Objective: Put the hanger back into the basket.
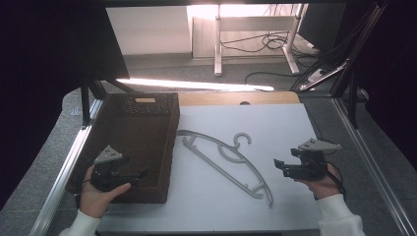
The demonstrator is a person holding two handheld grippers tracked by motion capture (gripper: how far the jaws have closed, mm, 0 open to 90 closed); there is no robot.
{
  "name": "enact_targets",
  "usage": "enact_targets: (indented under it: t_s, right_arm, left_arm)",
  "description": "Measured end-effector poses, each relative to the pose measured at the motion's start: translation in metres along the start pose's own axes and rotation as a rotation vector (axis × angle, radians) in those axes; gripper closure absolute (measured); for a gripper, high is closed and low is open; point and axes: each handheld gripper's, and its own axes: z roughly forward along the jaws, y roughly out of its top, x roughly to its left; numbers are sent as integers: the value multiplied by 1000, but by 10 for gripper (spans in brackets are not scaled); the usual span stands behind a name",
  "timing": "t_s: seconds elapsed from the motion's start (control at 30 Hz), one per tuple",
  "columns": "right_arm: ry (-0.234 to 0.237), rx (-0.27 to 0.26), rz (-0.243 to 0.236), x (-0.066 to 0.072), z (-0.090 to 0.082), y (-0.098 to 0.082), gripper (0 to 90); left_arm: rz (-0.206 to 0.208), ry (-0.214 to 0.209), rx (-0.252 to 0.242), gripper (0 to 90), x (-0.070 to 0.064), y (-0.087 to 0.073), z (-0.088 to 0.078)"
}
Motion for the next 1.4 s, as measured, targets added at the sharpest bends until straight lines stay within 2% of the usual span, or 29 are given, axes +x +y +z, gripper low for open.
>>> enact_targets:
  t_s: [0.23,0.53,0.97,1.13,1.23,1.27,1.3,1.4]
  right_arm:
    - [-17,25,-16,2,4,-1,238]
    - [-36,55,-9,3,6,-1,254]
    - [-22,95,-16,7,18,7,331]
    - [-27,119,-52,19,30,21,366]
    - [-16,155,-79,25,45,30,397]
    - [-16,155,-79,25,45,30,397]
    - [-4,177,-82,27,54,34,413]
    - [-8,202,-98,30,63,38,431]
  left_arm:
    - [-3,2,3,182,1,0,0]
    - [-2,0,-2,181,0,0,-2]
    - [8,2,-3,178,-1,1,-5]
    - [12,-4,-2,178,-1,1,-5]
    - [11,-4,-5,178,0,2,-6]
    - [11,-4,-5,178,0,2,-6]
    - [13,-4,-4,178,1,2,-6]
    - [12,-6,-3,178,0,1,-5]
